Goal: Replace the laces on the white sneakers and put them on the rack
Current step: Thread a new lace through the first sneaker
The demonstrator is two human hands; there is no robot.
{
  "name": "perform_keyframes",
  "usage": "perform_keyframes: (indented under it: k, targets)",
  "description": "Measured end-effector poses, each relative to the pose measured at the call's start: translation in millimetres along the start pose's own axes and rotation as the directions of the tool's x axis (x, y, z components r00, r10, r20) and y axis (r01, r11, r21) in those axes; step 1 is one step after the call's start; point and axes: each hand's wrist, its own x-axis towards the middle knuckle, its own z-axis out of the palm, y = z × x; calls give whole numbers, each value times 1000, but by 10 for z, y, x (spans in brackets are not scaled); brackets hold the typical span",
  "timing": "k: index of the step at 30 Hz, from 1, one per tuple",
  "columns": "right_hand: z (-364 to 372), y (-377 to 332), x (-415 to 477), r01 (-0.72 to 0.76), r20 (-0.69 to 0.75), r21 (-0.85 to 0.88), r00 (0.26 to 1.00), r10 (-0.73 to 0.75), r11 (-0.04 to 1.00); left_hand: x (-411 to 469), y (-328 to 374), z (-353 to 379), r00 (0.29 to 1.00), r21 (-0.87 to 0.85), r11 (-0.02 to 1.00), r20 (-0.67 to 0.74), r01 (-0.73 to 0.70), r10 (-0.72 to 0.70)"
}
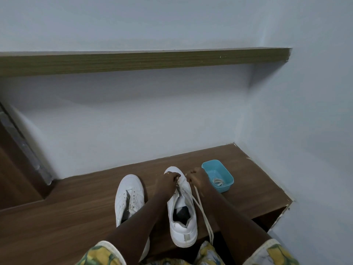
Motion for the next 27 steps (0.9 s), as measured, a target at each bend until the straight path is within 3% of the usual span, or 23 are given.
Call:
perform_keyframes:
  k: [2, 6, 11, 14, 17, 22, 24, 27]
  targets:
    - [-22, -111, 11, 15, 8, 131, 1000, -16, 991, 12, 93, -12, 1000, -3, 1000, -3, -22, 22]
    - [-4, -256, 8, 26, 44, 201, 998, -35, 979, 21, 221, 6, 999, -14, 1000, -26, 28, -28]
    - [-4, -271, -35, 39, 117, 251, 991, -71, 967, -6, 244, -69, 973, 63, 994, -218, 89, -74]
    - [-7, -221, -53, 33, 81, 301, 995, -60, 953, -4, 214, -89, 952, 32, 969, -198, 246, -235]
    - [-46, -218, -66, 19, 75, 359, 996, -49, 933, -26, 67, -128, 893, -147, 900, -138, 410, -429]
    - [-110, -264, -51, 28, 51, 400, 997, -52, 916, -170, 27, -171, 883, -216, 862, 1, 459, -470]
    - [-104, -278, -45, 33, 51, 396, 997, -57, 918, -102, 64, -138, 857, -472, 729, 130, 496, -499]
    - [-65, -299, -29, 23, 72, 339, 996, -51, 940, -40, 215, -99, 789, -731, 313, 507, 606, -346]
